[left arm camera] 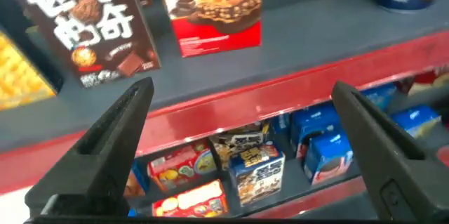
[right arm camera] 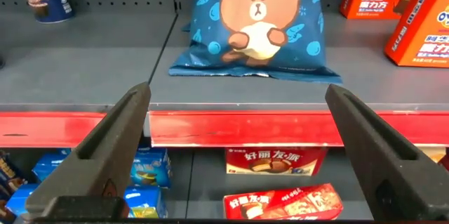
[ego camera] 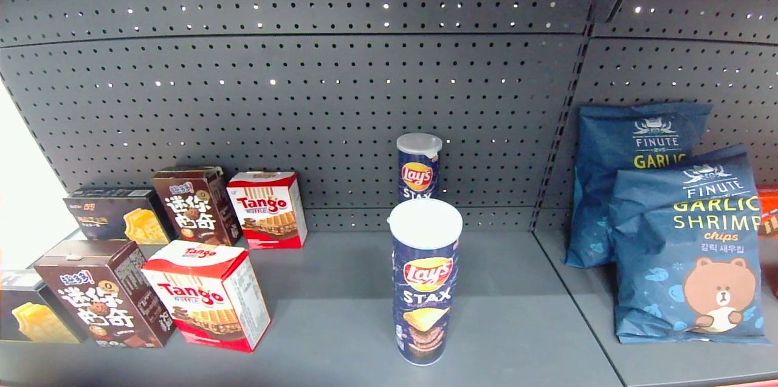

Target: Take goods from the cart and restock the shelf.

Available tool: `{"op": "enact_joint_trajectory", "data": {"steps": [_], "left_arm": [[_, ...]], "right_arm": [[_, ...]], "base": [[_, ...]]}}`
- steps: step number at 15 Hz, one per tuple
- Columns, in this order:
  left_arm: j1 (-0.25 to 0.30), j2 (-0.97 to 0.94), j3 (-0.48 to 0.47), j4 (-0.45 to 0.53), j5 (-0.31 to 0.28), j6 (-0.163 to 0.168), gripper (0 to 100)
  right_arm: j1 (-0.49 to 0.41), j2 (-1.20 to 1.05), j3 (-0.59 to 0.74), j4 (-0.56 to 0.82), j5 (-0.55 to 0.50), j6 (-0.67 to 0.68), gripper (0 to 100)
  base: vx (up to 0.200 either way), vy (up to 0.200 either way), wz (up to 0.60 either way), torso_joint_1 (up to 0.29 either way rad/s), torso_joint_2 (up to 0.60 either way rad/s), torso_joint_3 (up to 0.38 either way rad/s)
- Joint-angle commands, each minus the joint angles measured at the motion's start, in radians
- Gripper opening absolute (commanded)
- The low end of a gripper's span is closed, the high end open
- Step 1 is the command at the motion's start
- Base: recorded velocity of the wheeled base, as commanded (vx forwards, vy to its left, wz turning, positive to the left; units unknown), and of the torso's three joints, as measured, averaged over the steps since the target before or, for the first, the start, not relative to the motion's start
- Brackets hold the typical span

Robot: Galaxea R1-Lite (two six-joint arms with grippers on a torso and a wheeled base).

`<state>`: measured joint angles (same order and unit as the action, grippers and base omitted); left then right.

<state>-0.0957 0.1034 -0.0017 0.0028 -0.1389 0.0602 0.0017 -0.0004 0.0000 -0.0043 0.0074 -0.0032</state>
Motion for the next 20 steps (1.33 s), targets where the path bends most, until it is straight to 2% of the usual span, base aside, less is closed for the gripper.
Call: {"op": "enact_joint_trajectory", "data": {"steps": [1,2,4,13,14,15,16,17,20], "left_arm": [[0.022,-0.011,0.002,-0.001,0.004,-0.005,100],[0.156,-0.045,0.002,-0.001,0.016,-0.025,100],[0.097,-0.103,0.002,-0.001,0.024,-0.022,100],[0.096,-0.103,0.0,-0.001,0.019,-0.02,100],[0.096,-0.103,0.002,-0.001,-0.01,0.016,100],[0.096,-0.103,0.002,-0.001,-0.016,0.023,100],[0.096,-0.103,0.002,-0.001,-0.014,0.023,100],[0.097,-0.103,0.002,0.0,-0.005,0.006,100],[0.097,-0.103,0.002,0.0,-0.007,0.009,100]], "right_arm": [[0.0,0.0,0.0,0.0,0.0,-0.001,100],[0.0,0.0,0.0,0.0,0.0,-0.001,100],[0.0,0.0,0.0,0.0,0.0,0.0,100],[0.0,0.0,0.0,0.0,0.0,0.0,100],[0.0,0.0,0.0,0.0,0.0,0.0,100],[0.0,0.0,0.0,0.0,0.0,0.0,100],[0.0,0.0,0.0,0.0,0.0,0.0,100],[0.0,0.0,0.0,0.0,0.0,0.0,100],[0.0,0.0,0.0,0.0,0.0,0.0,100]], "base": [[0.0,0.0,0.0,0.0,0.0,0.0],[0.0,0.0,0.0,0.0,0.0,0.0],[0.0,0.0,0.0,0.0,0.0,0.0],[0.0,0.0,0.0,0.0,0.0,0.0],[0.0,0.0,0.0,0.0,0.0,0.0],[0.0,0.0,0.0,0.0,0.0,0.0],[0.0,0.0,0.0,0.0,0.0,0.0],[0.0,0.0,0.0,0.0,0.0,0.0],[0.0,0.0,0.0,0.0,0.0,0.0]]}}
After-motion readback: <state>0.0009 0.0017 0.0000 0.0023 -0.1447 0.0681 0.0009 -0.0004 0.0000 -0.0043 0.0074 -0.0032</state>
